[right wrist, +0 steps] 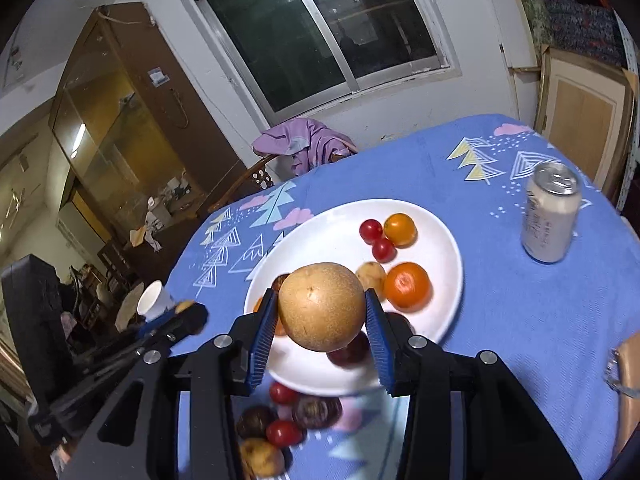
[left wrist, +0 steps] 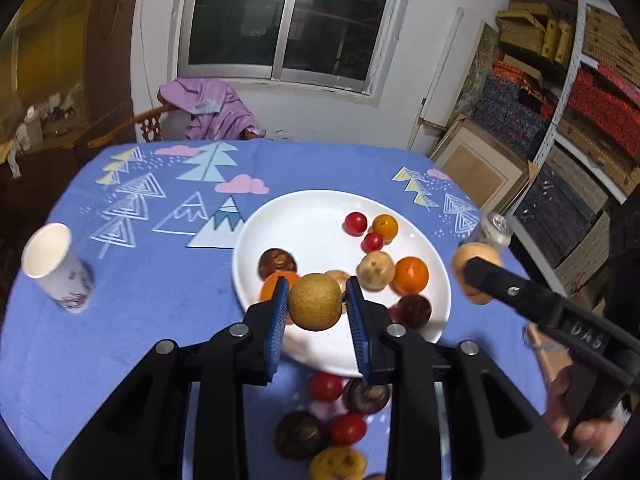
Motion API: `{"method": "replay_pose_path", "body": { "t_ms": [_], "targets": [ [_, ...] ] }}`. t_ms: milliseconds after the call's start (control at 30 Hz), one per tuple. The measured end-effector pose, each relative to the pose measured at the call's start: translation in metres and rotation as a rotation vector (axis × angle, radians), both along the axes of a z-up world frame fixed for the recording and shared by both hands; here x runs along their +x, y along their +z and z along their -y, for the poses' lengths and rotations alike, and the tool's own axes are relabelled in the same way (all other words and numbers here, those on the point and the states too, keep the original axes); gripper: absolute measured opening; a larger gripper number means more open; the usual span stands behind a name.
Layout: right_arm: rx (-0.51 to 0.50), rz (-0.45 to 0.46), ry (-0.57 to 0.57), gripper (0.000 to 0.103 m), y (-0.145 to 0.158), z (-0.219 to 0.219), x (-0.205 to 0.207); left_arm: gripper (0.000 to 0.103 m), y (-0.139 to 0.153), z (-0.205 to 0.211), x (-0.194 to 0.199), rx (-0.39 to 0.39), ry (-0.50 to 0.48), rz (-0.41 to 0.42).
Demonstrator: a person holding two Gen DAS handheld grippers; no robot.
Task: Organize fruits
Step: 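Carry both tan fruits over the white plate and open both tools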
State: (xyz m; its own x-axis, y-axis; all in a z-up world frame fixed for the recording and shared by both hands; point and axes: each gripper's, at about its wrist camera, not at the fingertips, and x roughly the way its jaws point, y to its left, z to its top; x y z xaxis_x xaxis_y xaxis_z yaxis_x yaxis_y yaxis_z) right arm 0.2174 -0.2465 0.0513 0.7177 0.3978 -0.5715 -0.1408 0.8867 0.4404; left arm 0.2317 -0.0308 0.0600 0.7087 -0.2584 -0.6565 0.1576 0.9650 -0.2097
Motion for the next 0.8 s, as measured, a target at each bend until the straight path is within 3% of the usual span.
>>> {"method": "replay_pose_path", "body": {
  "t_ms": [67, 200, 300, 433, 500, 533, 733, 800],
  "targets": [
    [0.002, -0.021, 0.002, 0.044, -0.006, -0.005, 0.017, 0.029, -0.014, 0.006, 0.012, -0.025, -0.01, -0.042],
    [-0.019, -0.044, 0.002, 0.044, -0.017, -0.015, 0.05, 0.029, -0.051, 0.024, 0.023, 0.061, -0.064, -0.103],
    [-0.007, -0.068, 0.015, 0.044, -0.03, -0.024, 0.073, 0.029, -0.069, 0.029, 0.031, 0.04, -0.087, -0.156],
    [-0.03, -0.097, 0.046, 0.044, -0.047, -0.038, 0.09, 0.031, -0.084, 0.04, 0.035, 0.095, -0.104, -0.157],
    [-0.047, -0.118, 0.062, 0.044, -0.054, -0.042, 0.096, 0.048, -0.087, 0.042, 0.036, 0.101, -0.104, -0.154],
    [-0.05, -0.119, 0.061, 0.044, -0.055, -0.042, 0.097, 0.052, -0.087, 0.043, 0.037, 0.105, -0.103, -0.148],
    [-0.057, -0.079, 0.023, 0.052, -0.053, -0.035, 0.094, 0.06, -0.083, 0.042, 0.034, 0.123, -0.098, -0.124],
    [-0.043, -0.07, 0.02, 0.052, -0.048, -0.03, 0.092, 0.07, -0.078, 0.039, 0.032, 0.122, -0.085, -0.113]
  ]
}}
